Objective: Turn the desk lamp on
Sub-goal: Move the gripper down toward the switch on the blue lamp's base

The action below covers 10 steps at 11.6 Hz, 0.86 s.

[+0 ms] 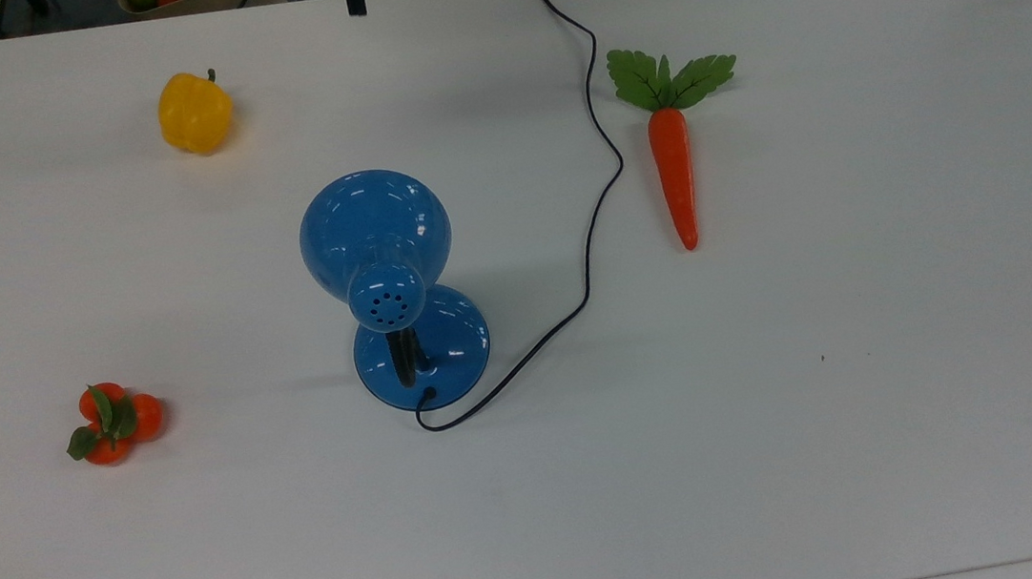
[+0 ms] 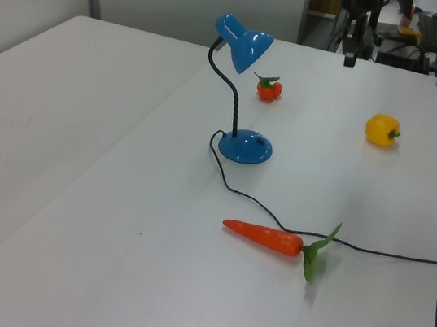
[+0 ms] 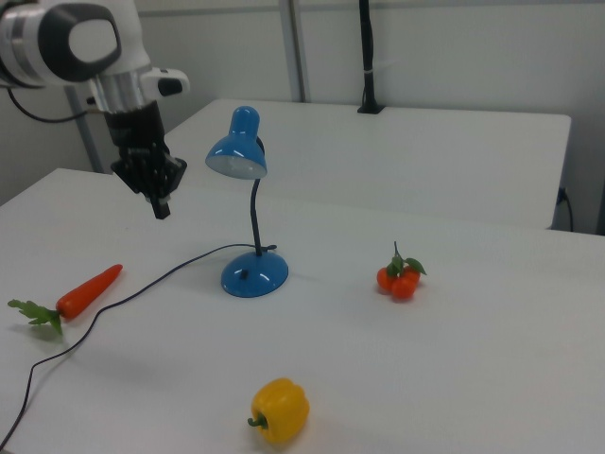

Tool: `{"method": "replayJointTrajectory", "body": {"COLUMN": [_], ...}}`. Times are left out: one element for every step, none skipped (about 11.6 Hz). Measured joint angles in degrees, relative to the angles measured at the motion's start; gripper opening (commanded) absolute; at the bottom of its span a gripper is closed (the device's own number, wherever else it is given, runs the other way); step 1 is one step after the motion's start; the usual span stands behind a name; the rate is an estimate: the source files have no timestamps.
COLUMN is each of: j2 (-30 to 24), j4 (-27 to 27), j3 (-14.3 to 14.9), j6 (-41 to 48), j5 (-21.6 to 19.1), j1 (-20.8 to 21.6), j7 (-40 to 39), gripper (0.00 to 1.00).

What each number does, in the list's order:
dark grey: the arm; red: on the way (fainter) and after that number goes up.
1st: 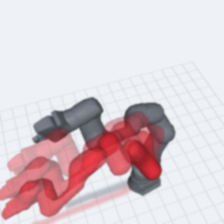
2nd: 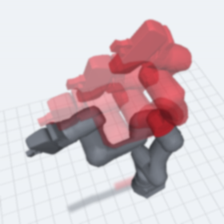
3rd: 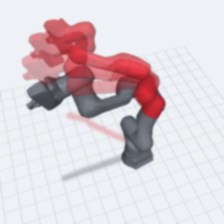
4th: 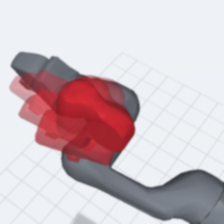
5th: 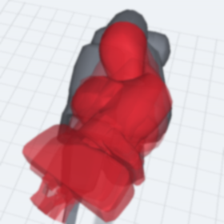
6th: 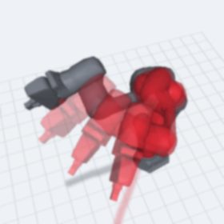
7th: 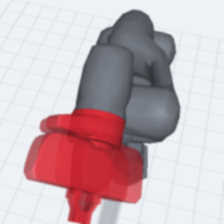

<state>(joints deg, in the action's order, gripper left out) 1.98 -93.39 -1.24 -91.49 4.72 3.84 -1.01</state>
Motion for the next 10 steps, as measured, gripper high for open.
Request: {"method": "replayJointTrajectory", "body": {"j2": [0.3, 0.5, 0.7, 0.8, 1.0, 1.2, 1.5, 2.1, 2.6, 3.7], "j4": [-1.7, -3.3, -4.5, -6.8, -9.1, -10.6, -13.1, -15.1, -16.2, -17.3], "j3": [0.0, 0.0, 0.1, 0.2, 0.2, 0.3, 0.3, 0.3, 0.3, 0.3], "j6": [-1.9, -3.7, -5.6, -8.9, -12.3, -14.6, -18.4, -21.8, -24.0, -26.8], "j5": [0.0, 0.0, 0.0, 0.0, 0.0, 0.0, 0.0, 0.0, 0.0, 0.0], "j1": [0.0, 0.0, -0.1, -0.1, -0.1, -0.2, -0.3, -0.5, -0.7, -0.9], "j7": [0.0, 0.0, 0.0, 0.0, 0.0, 0.0, 0.0, 0.0, 0.0, 0.0], "gripper": [0.00, 0.00, 0.00, 0.00, 0.00, 0.00, 0.00, 0.00, 0.00, 0.00]}}
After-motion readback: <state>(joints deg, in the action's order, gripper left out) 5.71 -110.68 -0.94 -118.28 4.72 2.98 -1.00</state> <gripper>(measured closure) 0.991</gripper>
